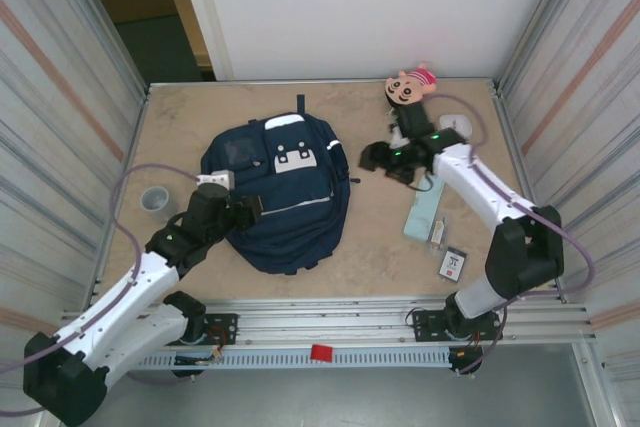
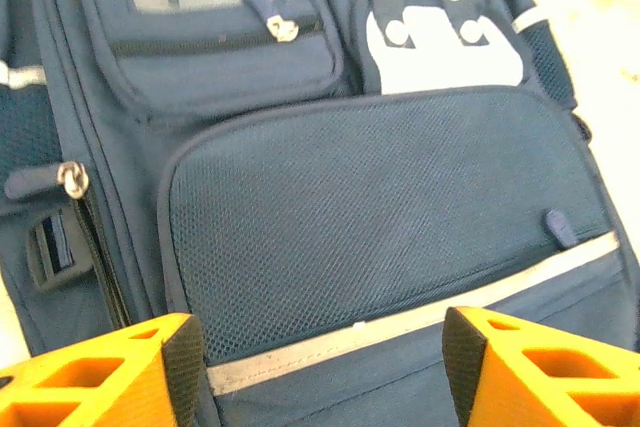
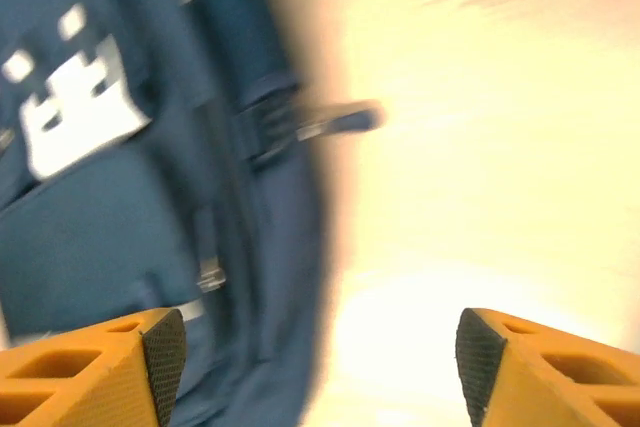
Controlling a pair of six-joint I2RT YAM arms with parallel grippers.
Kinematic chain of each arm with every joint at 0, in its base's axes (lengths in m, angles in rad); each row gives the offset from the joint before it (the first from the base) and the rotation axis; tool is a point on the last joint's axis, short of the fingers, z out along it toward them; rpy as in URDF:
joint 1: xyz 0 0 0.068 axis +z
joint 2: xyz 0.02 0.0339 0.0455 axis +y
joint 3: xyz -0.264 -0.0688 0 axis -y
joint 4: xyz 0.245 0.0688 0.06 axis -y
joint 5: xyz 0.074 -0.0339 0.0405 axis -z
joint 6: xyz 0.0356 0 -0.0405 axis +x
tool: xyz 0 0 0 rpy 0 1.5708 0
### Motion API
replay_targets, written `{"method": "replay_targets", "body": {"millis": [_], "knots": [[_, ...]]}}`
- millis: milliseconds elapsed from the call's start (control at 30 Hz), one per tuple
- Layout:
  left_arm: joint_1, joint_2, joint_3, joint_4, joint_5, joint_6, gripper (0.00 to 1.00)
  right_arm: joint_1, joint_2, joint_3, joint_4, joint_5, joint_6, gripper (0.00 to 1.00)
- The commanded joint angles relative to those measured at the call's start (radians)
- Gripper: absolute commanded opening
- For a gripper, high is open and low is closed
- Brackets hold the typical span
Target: Pack books, pencil case, and school supplies into a backpack
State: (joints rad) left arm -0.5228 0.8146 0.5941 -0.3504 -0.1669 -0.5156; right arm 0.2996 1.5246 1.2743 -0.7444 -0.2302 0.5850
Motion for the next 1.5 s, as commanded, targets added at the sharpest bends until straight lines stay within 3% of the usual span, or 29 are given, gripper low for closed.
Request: {"method": "replay_targets", "body": {"millis": [0, 167, 533, 900, 1233, 1367, 1467], "knots": [[0.006, 0.013, 0.07, -0.037, -0.02, 0.051, 0.66, -0.125, 0.012, 0.02, -0.304, 0.138, -0.151, 0.75], [0.007, 0.087, 0.11, -0.016, 0.018, 0.061, 0.67, -0.2, 0.099, -0.001, -0.323, 0.23, -0.231, 0.79], [0.006, 0.115, 0.103, 0.028, 0.043, 0.053, 0.67, -0.249, 0.278, -0.036, -0.156, 0.146, -0.257, 0.84], [0.006, 0.111, 0.08, 0.044, 0.028, 0.042, 0.66, -0.137, 0.332, 0.002, -0.117, 0.072, -0.256, 0.86], [0.006, 0.108, 0.079, 0.046, 0.033, 0.042, 0.66, -0.085, 0.221, -0.036, -0.246, 0.194, -0.274, 1.0], [0.006, 0.109, 0.074, 0.047, 0.039, 0.041, 0.66, -0.077, 0.198, -0.107, -0.223, 0.179, -0.283, 0.99], [0.007, 0.108, 0.073, 0.049, 0.047, 0.04, 0.66, -0.068, 0.22, -0.12, -0.197, 0.131, -0.296, 0.94]]}}
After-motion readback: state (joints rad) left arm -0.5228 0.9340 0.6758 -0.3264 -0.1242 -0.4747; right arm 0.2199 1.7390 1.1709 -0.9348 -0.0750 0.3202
